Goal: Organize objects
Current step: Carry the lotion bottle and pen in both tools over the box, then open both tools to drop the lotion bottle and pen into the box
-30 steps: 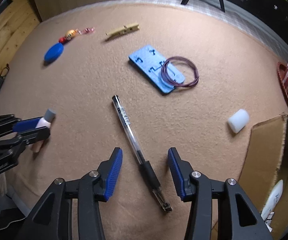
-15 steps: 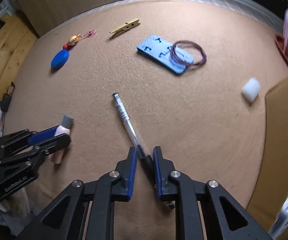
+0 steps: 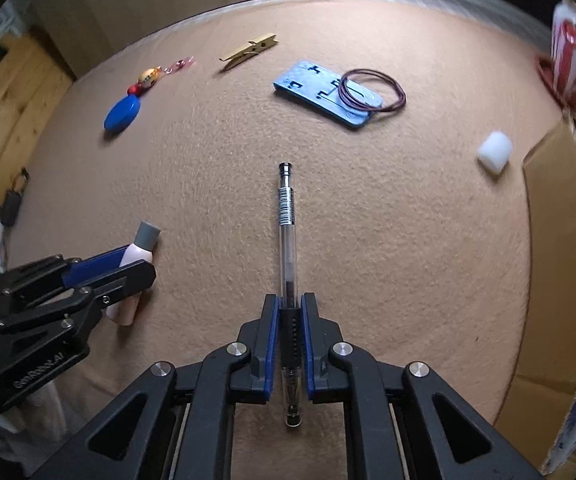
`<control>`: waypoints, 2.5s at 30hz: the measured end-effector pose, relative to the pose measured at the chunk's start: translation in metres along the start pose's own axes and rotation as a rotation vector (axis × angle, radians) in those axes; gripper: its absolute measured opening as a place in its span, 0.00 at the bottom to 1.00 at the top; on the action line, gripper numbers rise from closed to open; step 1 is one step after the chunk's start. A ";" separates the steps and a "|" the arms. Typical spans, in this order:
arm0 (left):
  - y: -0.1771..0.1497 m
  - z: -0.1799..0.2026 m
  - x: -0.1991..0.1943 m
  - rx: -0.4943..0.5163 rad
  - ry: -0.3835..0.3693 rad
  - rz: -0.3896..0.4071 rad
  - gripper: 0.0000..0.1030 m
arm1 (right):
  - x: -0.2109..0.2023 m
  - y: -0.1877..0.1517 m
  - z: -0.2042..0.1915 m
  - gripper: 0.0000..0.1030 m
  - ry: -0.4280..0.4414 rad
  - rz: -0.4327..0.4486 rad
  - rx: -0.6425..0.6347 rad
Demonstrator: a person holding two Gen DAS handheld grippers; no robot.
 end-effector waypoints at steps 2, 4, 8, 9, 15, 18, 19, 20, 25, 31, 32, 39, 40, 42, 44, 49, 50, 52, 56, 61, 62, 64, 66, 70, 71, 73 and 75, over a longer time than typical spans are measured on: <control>0.000 0.001 -0.002 -0.003 0.000 0.005 0.21 | -0.002 -0.001 0.001 0.09 0.010 0.014 0.018; 0.002 0.003 -0.006 -0.002 -0.004 0.014 0.21 | -0.008 -0.003 0.004 0.09 0.026 0.030 0.037; 0.008 0.012 -0.014 0.011 -0.017 0.030 0.21 | -0.030 -0.006 0.012 0.09 0.049 0.073 0.070; 0.010 0.016 -0.016 0.015 -0.021 0.033 0.21 | -0.040 -0.007 0.016 0.09 0.055 0.086 0.080; 0.024 0.051 -0.025 0.070 -0.064 0.060 0.21 | -0.078 -0.015 0.034 0.09 0.067 0.164 0.140; 0.032 0.074 -0.028 0.106 -0.087 0.071 0.21 | -0.103 -0.027 0.054 0.09 0.048 0.200 0.163; 0.034 0.081 -0.029 0.117 -0.093 0.073 0.21 | -0.110 -0.030 0.060 0.09 0.041 0.212 0.174; 0.037 0.089 -0.029 0.129 -0.100 0.075 0.21 | -0.116 -0.034 0.068 0.09 0.033 0.222 0.186; 0.051 0.133 -0.028 0.189 -0.140 0.085 0.21 | -0.141 -0.052 0.103 0.09 -0.008 0.263 0.242; 0.067 0.183 -0.022 0.249 -0.185 0.093 0.21 | -0.155 -0.070 0.147 0.09 -0.062 0.288 0.326; 0.069 0.192 -0.020 0.258 -0.190 0.092 0.21 | -0.156 -0.073 0.155 0.09 -0.071 0.290 0.340; 0.079 0.246 0.002 0.315 -0.230 0.070 0.21 | -0.157 -0.086 0.186 0.09 -0.096 0.288 0.393; 0.080 0.253 0.006 0.323 -0.235 0.065 0.21 | -0.156 -0.088 0.189 0.09 -0.097 0.288 0.398; 0.081 0.263 0.011 0.333 -0.241 0.057 0.21 | -0.157 -0.090 0.193 0.09 -0.099 0.288 0.407; 0.083 0.271 0.017 0.339 -0.245 0.049 0.21 | -0.156 -0.090 0.199 0.09 -0.095 0.287 0.416; 0.084 0.284 0.030 0.353 -0.241 0.036 0.21 | -0.154 -0.090 0.205 0.09 -0.092 0.284 0.425; 0.085 0.285 0.031 0.354 -0.241 0.036 0.21 | -0.153 -0.090 0.205 0.09 -0.090 0.284 0.426; 0.085 0.288 0.035 0.359 -0.238 0.035 0.21 | -0.152 -0.090 0.206 0.09 -0.089 0.283 0.426; 0.087 0.289 0.037 0.356 -0.239 0.035 0.21 | -0.152 -0.090 0.206 0.09 -0.086 0.285 0.425; 0.092 0.284 0.034 0.337 -0.225 0.060 0.53 | -0.157 -0.088 0.207 0.44 -0.088 0.312 0.435; 0.092 0.282 0.033 0.339 -0.221 0.062 0.53 | -0.159 -0.087 0.207 0.50 -0.091 0.320 0.428; 0.093 0.279 0.032 0.334 -0.217 0.059 0.53 | -0.163 -0.087 0.205 0.55 -0.108 0.338 0.418; 0.094 0.276 0.030 0.336 -0.208 0.065 0.53 | -0.163 -0.084 0.203 0.56 -0.112 0.334 0.407; 0.094 0.270 0.026 0.338 -0.199 0.069 0.53 | -0.161 -0.081 0.199 0.58 -0.115 0.326 0.396; 0.095 0.268 0.025 0.337 -0.195 0.071 0.53 | -0.160 -0.080 0.197 0.58 -0.113 0.324 0.393; 0.095 0.263 0.022 0.328 -0.188 0.075 0.53 | -0.158 -0.078 0.193 0.58 -0.110 0.320 0.385; 0.096 0.255 0.019 0.318 -0.178 0.080 0.53 | -0.157 -0.075 0.189 0.58 -0.107 0.320 0.375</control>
Point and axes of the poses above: each gripper's, at about its wrist camera, not at the fingertips, and x roughly the way its jaws point, z to its right, y to its top, the point moved 5 cm from there along x, roughly the way its jaws point, and after that the axes turned 2 degrees about y, right-handed, at the moved point
